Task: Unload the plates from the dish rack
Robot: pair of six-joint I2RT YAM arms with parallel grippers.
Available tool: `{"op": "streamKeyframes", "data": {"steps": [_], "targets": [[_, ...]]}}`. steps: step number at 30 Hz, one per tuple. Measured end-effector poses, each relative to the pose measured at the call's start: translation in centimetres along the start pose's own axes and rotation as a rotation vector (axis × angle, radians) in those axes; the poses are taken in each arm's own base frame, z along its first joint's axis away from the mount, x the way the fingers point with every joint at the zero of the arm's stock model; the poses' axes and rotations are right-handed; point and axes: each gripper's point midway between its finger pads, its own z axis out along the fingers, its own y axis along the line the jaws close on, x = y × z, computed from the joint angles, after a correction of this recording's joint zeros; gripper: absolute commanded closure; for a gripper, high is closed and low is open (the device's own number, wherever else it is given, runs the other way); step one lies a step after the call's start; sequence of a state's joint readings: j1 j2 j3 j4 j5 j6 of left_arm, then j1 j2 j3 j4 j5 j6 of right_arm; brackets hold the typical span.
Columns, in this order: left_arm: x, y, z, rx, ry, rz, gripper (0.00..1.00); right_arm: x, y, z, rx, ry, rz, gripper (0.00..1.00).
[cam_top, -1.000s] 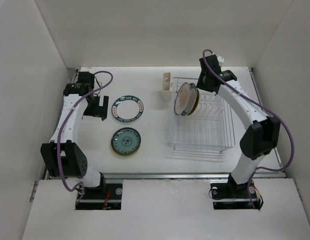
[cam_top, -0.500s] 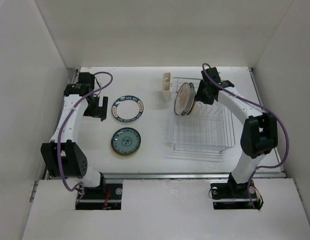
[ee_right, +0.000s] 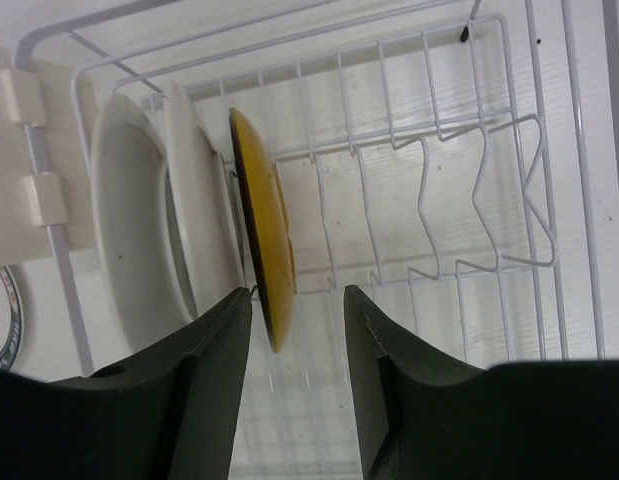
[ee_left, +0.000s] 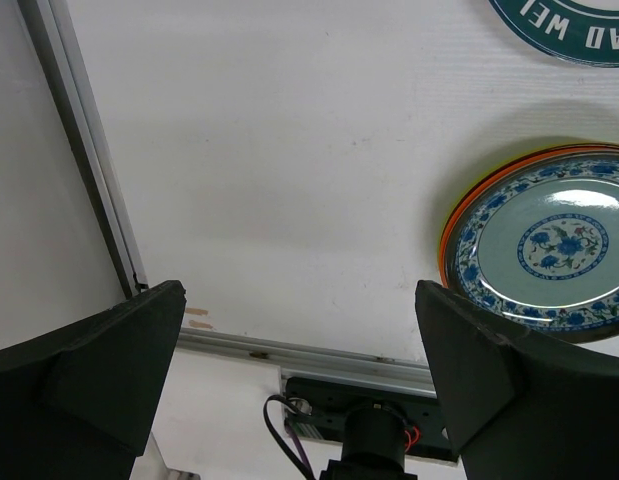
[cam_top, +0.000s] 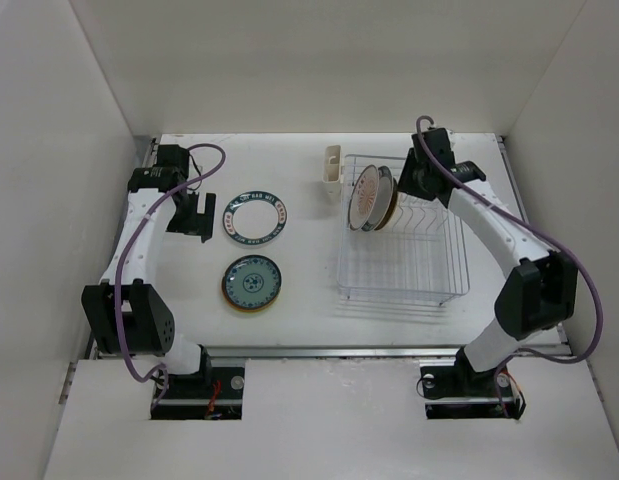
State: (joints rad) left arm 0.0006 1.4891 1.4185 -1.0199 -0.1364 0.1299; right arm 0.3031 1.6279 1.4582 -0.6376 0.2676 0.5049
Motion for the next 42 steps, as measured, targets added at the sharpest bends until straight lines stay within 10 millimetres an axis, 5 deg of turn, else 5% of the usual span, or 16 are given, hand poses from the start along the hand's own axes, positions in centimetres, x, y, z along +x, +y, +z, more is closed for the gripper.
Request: {"op": "streamKeyframes", "data": {"steps": [4, 16, 23, 25, 29, 32, 38, 42], "targets": [[0.0, 0.0, 0.1, 0.0, 0.003, 0.001, 0.0, -0.3, 0.4, -0.2, -0.01, -0.009, -0.005, 0.52], [0.0, 0.2, 0.2, -0.015, 0.007, 0.001, 0.0, 2.7, 1.1, 3.3, -0.024, 0.101, -0.038, 0.57], [0.1, 0.4, 0.2, -0.023, 0.008, 0.001, 0.0, 3.9, 1.0, 4.8, 0.009, 0.132, -0.073, 0.99], [0.1, 0.4, 0.2, -0.024, 0.008, 0.001, 0.0, 3.6, 0.7, 4.5, 0.037, 0.115, -0.089, 1.0], [0.1, 0.4, 0.1, -0.026, 0.008, 0.001, 0.0, 1.6, 0.2, 2.8, 0.109, 0.057, -0.115, 1.0], [0.1, 0.4, 0.1, -0.026, 0.008, 0.001, 0.0, -1.8, 0.0, 0.6, 0.167, -0.039, -0.114, 1.0], [0.1, 0.5, 0.1, -0.03, 0.009, 0.001, 0.0, -9.3, -2.5, -6.2, 0.376, -0.281, -0.087, 1.0], [0.1, 0.6, 0.2, -0.034, 0.01, 0.0, 0.0, -10.4, -1.3, -11.0, 0.387, -0.366, -0.127, 1.0]]}}
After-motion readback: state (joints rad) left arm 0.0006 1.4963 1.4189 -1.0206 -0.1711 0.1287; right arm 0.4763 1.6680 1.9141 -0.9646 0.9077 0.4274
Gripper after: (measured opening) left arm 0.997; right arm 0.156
